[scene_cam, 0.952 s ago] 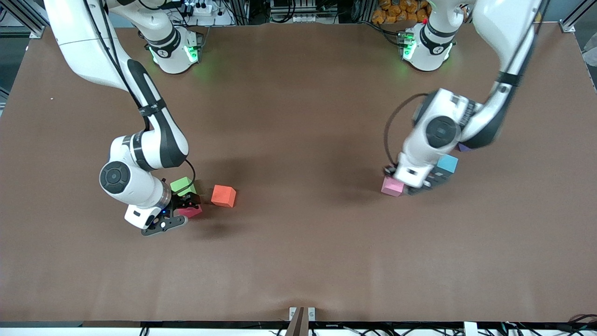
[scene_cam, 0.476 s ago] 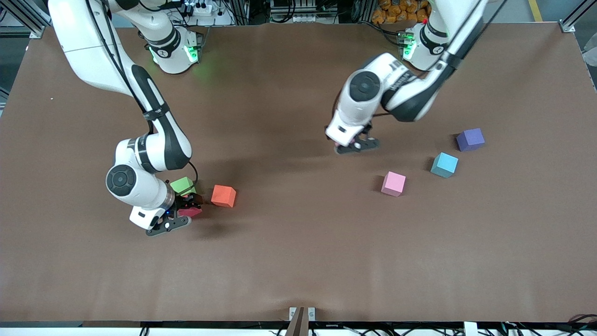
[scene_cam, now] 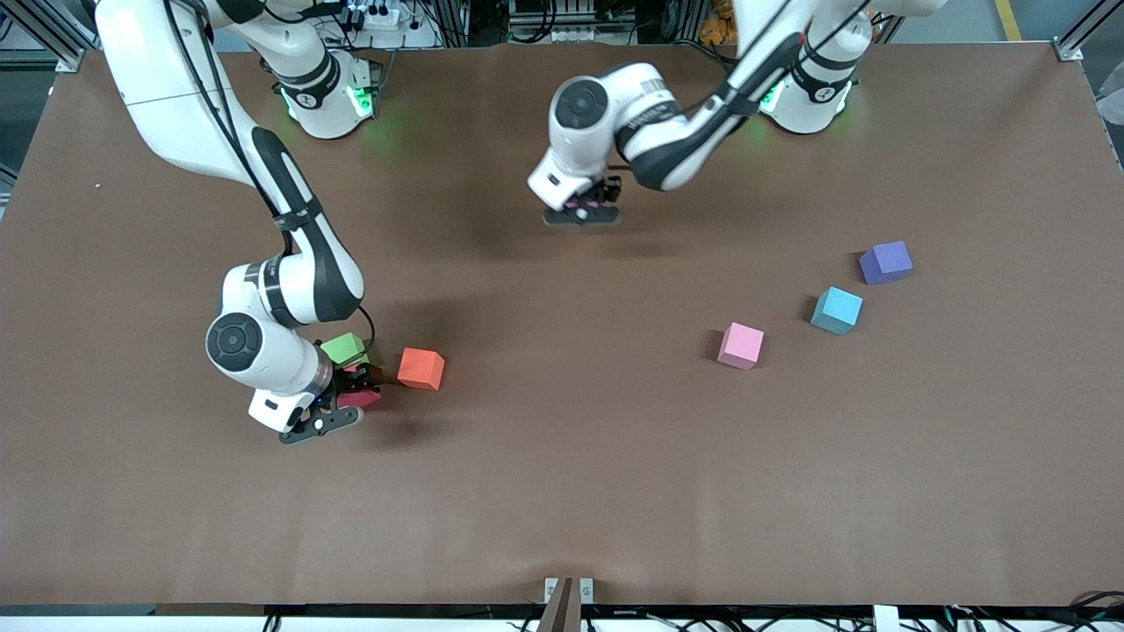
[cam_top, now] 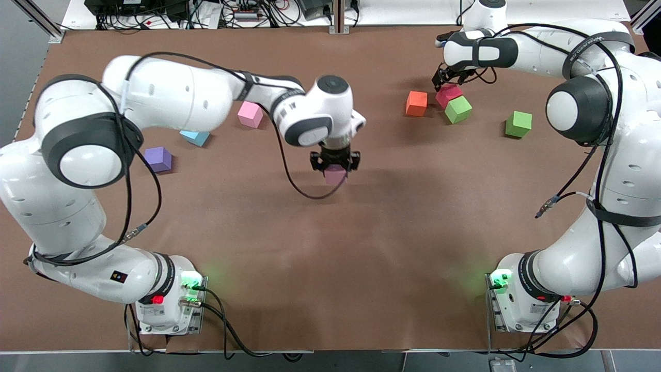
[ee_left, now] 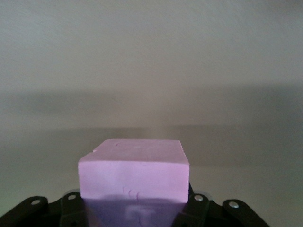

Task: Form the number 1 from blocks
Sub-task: 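Carry the pink cube to mid-table with the left gripper and release it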

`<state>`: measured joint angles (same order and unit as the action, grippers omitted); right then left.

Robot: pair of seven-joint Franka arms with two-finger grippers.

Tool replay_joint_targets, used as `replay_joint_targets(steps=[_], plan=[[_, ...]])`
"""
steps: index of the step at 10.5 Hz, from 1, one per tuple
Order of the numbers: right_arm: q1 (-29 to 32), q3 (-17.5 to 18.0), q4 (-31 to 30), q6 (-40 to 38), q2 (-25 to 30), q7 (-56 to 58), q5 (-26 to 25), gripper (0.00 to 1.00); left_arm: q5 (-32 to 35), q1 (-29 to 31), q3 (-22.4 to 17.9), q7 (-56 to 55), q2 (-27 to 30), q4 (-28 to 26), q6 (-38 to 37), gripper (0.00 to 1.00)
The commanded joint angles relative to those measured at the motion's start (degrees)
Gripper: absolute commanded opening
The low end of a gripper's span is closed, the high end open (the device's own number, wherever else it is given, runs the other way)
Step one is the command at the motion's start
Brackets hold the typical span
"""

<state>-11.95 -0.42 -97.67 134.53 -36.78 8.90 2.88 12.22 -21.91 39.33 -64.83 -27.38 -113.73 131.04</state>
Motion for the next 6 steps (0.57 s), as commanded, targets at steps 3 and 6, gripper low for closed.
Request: replay_joint_targets(steps=[3, 6], plan=[[-0.27, -0.19, -2.08, 1.87, -0.74, 0.24, -1.12, 0.96, 14.20, -5.15, -0.74, -10.47, -10.39, 5.10, 2.03, 0.00], [-0.18, -0.19, -2.44, 1.79, -0.75, -0.19, -0.95, 0.65, 17.84, -9.11, -3.11, -15.50, -13.75, 7.99, 2.12, 0.00]])
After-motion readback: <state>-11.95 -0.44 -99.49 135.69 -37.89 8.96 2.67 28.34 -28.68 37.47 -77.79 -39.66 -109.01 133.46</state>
